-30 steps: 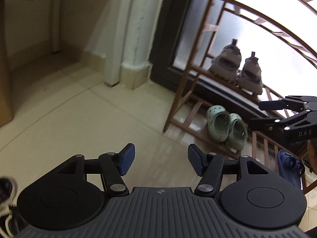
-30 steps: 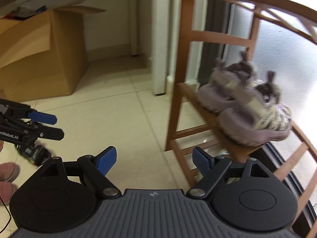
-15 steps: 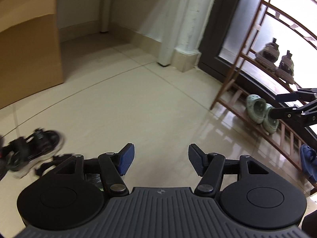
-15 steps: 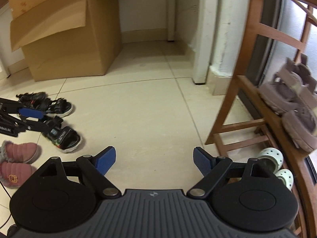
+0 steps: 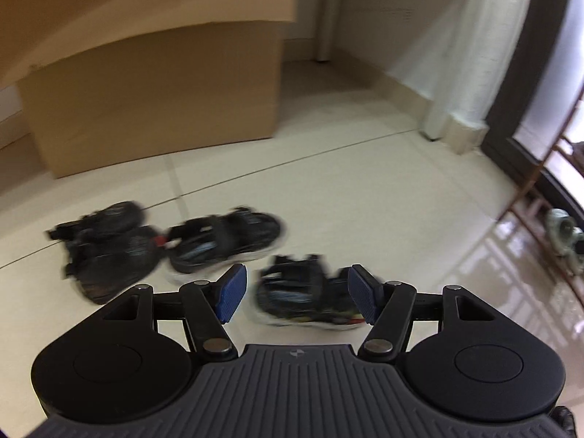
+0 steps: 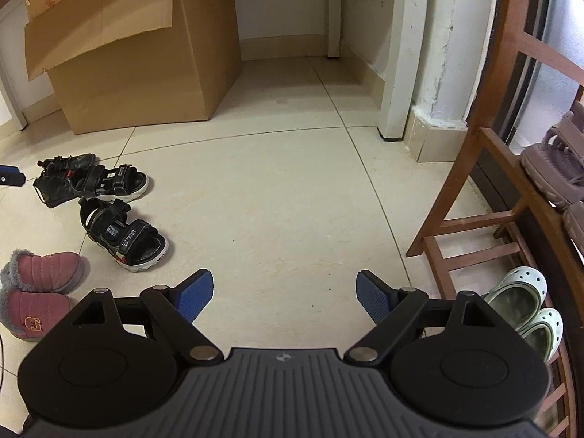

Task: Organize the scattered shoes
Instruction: 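Move both tools away from the rack toward the black leather shoes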

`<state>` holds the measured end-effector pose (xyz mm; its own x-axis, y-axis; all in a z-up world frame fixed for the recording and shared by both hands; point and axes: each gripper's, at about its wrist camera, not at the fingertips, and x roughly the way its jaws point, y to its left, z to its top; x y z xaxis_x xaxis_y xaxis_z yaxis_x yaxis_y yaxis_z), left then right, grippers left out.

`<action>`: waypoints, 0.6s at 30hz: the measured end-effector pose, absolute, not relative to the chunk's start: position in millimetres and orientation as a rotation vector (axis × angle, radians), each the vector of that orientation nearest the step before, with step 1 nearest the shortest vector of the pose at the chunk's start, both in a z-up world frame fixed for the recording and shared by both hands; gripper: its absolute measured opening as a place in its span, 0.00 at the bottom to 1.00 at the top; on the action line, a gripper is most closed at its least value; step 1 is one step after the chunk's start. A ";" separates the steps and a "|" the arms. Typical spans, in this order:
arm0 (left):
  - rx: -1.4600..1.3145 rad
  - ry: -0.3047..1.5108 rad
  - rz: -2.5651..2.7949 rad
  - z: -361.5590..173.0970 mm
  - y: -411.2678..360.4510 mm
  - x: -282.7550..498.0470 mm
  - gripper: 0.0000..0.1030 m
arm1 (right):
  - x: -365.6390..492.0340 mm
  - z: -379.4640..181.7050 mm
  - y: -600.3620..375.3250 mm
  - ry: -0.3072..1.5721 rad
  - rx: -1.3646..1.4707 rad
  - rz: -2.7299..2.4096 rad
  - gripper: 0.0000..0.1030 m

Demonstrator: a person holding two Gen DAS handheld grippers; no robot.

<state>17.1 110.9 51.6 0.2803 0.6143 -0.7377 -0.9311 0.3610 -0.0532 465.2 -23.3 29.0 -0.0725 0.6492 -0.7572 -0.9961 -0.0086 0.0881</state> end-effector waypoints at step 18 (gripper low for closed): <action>-0.319 0.971 1.219 11.0 199.9 -101.4 0.57 | 438.0 14.6 -2.1 0.770 -0.683 1.479 0.87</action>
<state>-101.4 199.9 11.0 0.0215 0.6411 -0.7672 -0.8910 0.3603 0.2762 438.0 -2.1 14.6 -0.0526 0.6002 -0.7981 -0.9981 -0.0048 0.0622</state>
